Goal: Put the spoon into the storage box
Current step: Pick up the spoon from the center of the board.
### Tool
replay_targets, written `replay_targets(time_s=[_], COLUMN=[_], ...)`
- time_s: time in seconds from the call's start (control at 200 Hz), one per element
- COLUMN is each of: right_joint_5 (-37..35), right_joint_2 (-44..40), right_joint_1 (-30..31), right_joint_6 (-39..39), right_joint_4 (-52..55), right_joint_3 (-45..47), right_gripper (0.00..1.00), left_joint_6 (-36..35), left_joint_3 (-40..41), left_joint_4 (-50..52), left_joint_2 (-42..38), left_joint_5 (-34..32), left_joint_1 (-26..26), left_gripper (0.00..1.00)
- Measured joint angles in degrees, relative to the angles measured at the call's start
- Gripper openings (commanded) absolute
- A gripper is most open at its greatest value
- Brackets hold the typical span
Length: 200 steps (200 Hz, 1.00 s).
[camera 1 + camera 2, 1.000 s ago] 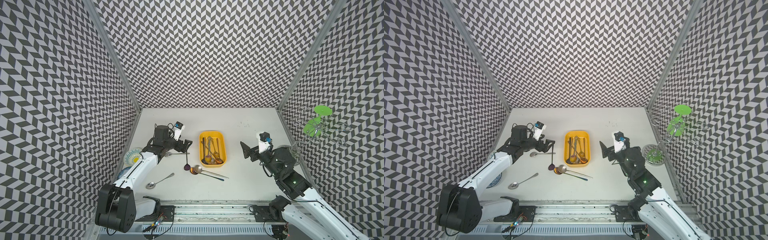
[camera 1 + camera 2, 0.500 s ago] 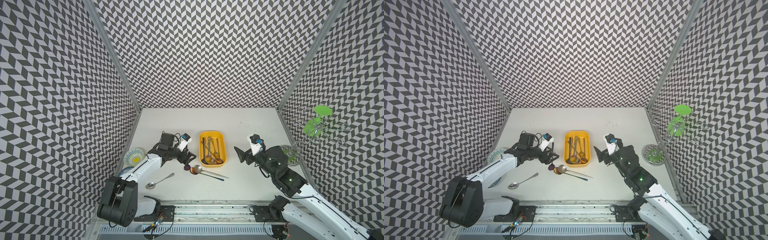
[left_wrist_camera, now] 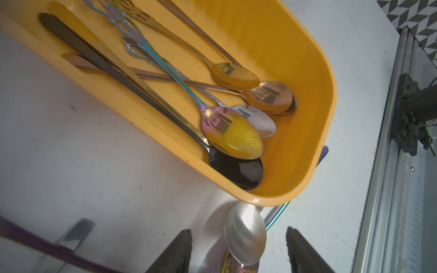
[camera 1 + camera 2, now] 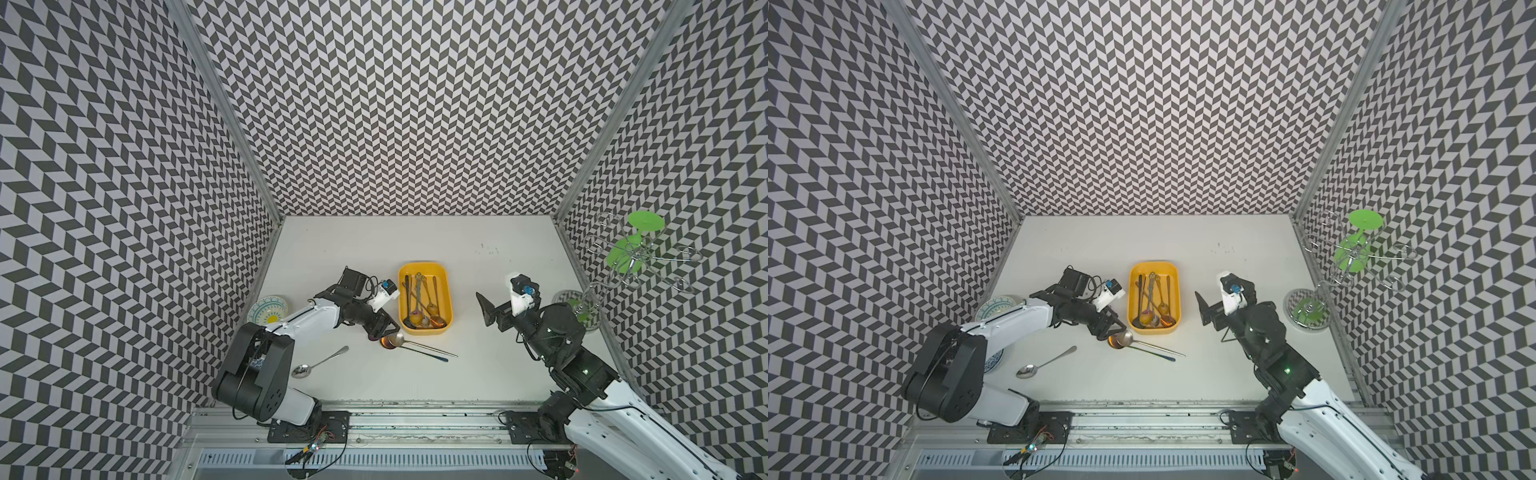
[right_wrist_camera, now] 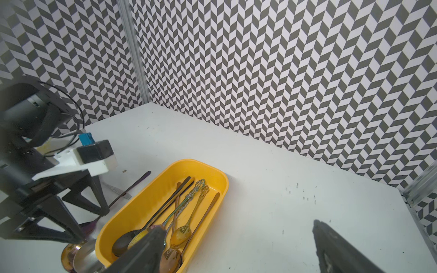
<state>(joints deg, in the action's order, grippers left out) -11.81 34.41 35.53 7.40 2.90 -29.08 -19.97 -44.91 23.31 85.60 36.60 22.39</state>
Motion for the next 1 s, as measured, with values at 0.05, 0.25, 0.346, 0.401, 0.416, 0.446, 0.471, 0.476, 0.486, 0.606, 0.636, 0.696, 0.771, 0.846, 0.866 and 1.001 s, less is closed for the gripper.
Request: replay_targets(time_s=[0.05,0.25,0.346,0.401,0.416,0.446,0.471,0.476,0.486,0.606,0.636,0.696,0.771,0.846,0.866,1.001], right_joint_5=[-0.15,-1.09,-1.31,-1.51,-1.51,-1.51,-1.49,-1.49,-1.46,-1.57,-1.68,-1.66,-1.66,-1.73,-1.73,-1.66], right_joint_2=[-0.46,-0.76,-0.72,-0.7,-0.7,-0.72,-0.72,-0.72,-0.72,-0.7,-0.7,-0.76,-0.74,-0.72,-0.72,-0.74], right_joint_1=[0.0,0.04,0.07,0.07,0.07,0.09,0.09,0.09,0.09,0.11,0.11,0.11,0.13,0.26,0.28,0.31], right_joint_6=[0.11,0.17,0.2,0.22,0.22,0.24,0.26,0.26,0.28,0.37,0.37,0.37,0.42,0.46,0.5,0.57], right_joint_4=[-0.02,-0.35,-0.46,-0.46,-0.48,-0.52,-0.66,-0.68,-0.72,-0.79,-0.79,-1.03,-1.16,-1.16,-1.18,-1.51], right_joint_3=[0.2,0.22,0.22,0.22,0.24,0.24,0.26,0.26,0.26,0.26,0.28,0.46,0.57,0.57,0.57,0.76], right_gripper=[0.99,1.0,1.0,1.0,1.0,1.0,1.0,1.0,1.0,1.0,1.0,1.0,1.0,1.0,1.0,1.0], left_joint_6=[-0.81,-4.04,-5.35,-5.97,-6.12,-6.32,-6.49,-6.51,-6.56,-7.32,-7.28,-7.08,-6.82,-5.97,-6.14,-5.7], left_joint_3=[-0.24,-1.14,-1.14,-1.14,-1.14,-1.14,-1.14,-1.14,-1.14,-1.14,-1.14,-1.14,-1.16,-1.46,-1.57,-1.73], left_joint_4=[0.57,3.8,4.76,5.11,5.18,5.27,5.31,5.31,5.31,5.2,4.94,4.66,4.09,3.78,3.72,3.21], left_joint_2=[0.94,4.28,4.52,4.52,4.52,4.55,4.57,4.59,4.63,5.86,5.9,6.01,6.34,6.78,6.91,7.3], left_joint_5=[-0.55,-4.24,-5.6,-6.14,-6.29,-6.54,-6.78,-6.84,-6.93,-8.13,-8.5,-9.09,-9.38,-9.81,-10.05,-10.64], left_joint_1=[0.74,3.21,4.22,4.85,5.05,5.44,5.77,5.81,5.95,6.97,7.15,7.26,7.39,7.61,7.65,8.13], left_gripper=[0.66,0.65,0.65,0.65,0.65,0.64,0.63,0.63,0.62,0.53,0.5,0.45,0.39,0.33,0.31,0.19])
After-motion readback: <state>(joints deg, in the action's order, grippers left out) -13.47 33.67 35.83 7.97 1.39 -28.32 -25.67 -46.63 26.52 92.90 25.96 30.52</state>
